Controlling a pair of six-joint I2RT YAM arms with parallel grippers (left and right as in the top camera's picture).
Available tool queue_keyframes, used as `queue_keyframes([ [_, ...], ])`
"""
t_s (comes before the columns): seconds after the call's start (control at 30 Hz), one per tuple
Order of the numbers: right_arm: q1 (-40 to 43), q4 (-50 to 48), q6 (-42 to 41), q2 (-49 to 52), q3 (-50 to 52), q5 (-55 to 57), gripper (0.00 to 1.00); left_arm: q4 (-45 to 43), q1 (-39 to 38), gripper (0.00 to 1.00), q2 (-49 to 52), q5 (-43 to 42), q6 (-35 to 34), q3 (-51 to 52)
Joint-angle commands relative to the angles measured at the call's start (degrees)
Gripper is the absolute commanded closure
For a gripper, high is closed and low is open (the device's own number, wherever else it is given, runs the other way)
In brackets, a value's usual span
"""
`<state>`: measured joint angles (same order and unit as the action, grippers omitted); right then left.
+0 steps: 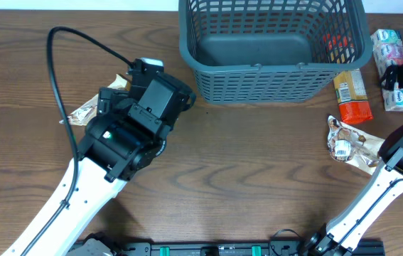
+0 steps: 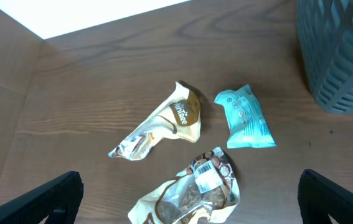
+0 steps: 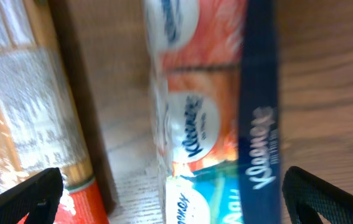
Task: Pack container
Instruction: 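Grasp the Kleenex tissue multipack with the right gripper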
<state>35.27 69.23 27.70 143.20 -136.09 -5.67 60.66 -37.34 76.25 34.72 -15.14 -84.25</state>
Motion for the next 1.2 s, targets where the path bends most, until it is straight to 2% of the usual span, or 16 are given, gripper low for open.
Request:
queue_keyframes([
  [0.0,1.0,1.0,1.6,3.3,-1.0,2.5,0.01,0.8,0.0,0.01,0.5,0.9,0.1,-0.7],
  [0.5,3.3,0.3,2.8,4.5,-1.0,3.9,0.01,1.9,0.0,0.01,0.5,0.9,0.1,-0.7],
  [1.17,3.2,-2.0,3.9,5.0,-0.9,-2.6,0.01,1.8,0.0,0.01,0.5,0.9,0.1,-0.7],
])
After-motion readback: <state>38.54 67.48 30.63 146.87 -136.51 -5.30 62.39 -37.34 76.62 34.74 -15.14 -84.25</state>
